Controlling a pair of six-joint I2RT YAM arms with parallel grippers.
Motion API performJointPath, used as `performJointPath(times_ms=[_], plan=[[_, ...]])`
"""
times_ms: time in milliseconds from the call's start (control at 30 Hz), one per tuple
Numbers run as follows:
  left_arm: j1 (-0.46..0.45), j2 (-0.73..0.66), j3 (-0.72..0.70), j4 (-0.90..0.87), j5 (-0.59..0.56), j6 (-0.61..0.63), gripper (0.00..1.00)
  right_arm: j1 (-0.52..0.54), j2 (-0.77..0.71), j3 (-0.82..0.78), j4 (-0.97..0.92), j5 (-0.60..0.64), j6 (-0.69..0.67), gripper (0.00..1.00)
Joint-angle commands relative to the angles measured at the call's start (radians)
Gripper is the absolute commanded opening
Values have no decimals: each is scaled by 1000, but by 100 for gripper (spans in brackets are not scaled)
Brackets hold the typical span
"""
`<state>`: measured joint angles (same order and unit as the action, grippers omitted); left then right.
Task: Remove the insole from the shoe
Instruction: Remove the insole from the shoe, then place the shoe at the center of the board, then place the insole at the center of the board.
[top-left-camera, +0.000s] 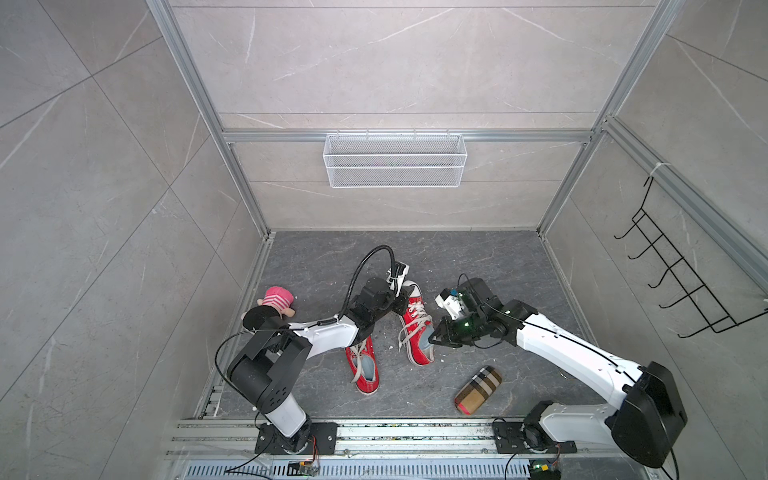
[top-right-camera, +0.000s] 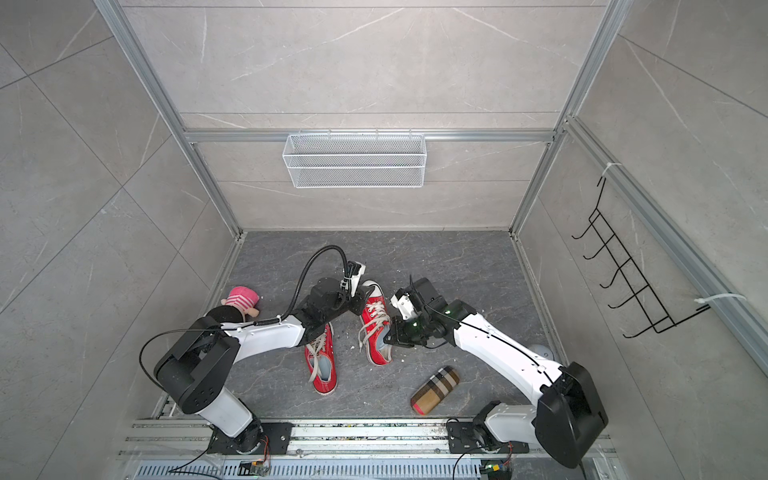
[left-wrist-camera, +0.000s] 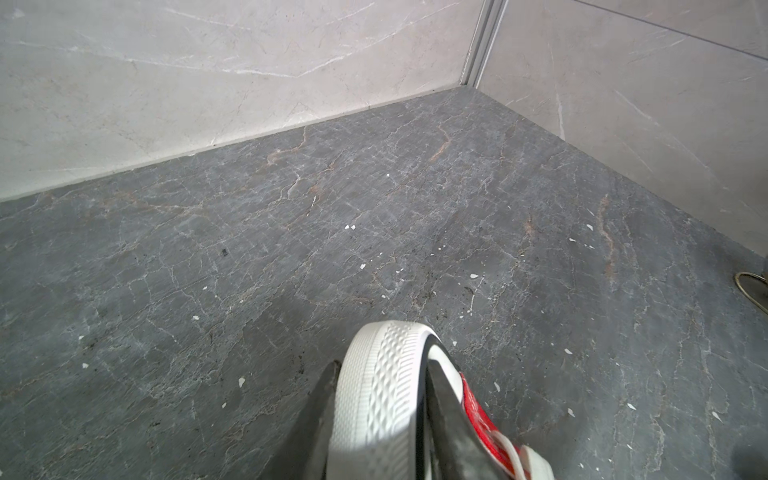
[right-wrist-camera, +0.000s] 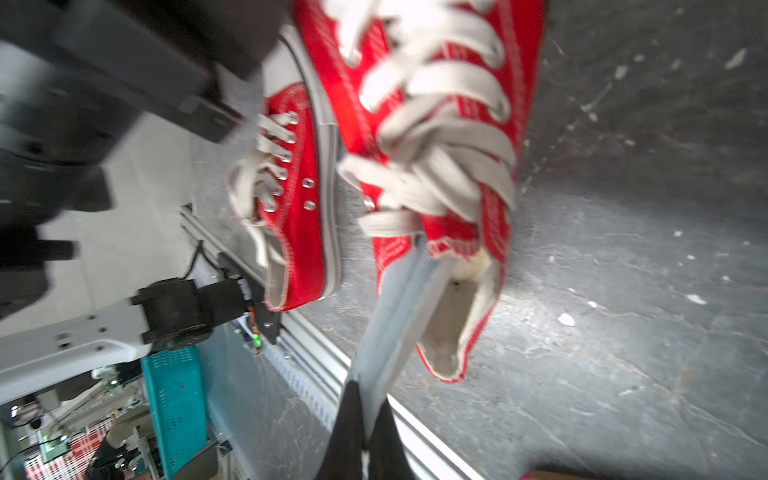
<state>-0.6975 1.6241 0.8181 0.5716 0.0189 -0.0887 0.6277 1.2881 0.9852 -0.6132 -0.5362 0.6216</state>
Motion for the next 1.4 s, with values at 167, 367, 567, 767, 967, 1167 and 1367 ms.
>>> performJointPath(times_ms=[167,367,567,767,967,1167,1367], plan=[[4,-28,-1,-17,-140,113,0,-18,-191,-16,-285,-4,3,0],[49,-17,28,-45,-162,69,1,-21,-414,-129,-428,109,54,0],[102,-37,84,-153,-167,30,0,-40,-491,75,-620,373,-36,0],[174,-44,205,-296,43,-30,0,-104,-374,158,-492,460,-165,0],[231,139,515,-514,307,-57,0,-324,-150,77,-134,197,-232,0],[272,396,841,-650,507,-80,0,-525,61,-6,141,-11,-215,0],[307,657,1155,-783,607,-88,0,-630,266,-16,213,-162,-251,0]])
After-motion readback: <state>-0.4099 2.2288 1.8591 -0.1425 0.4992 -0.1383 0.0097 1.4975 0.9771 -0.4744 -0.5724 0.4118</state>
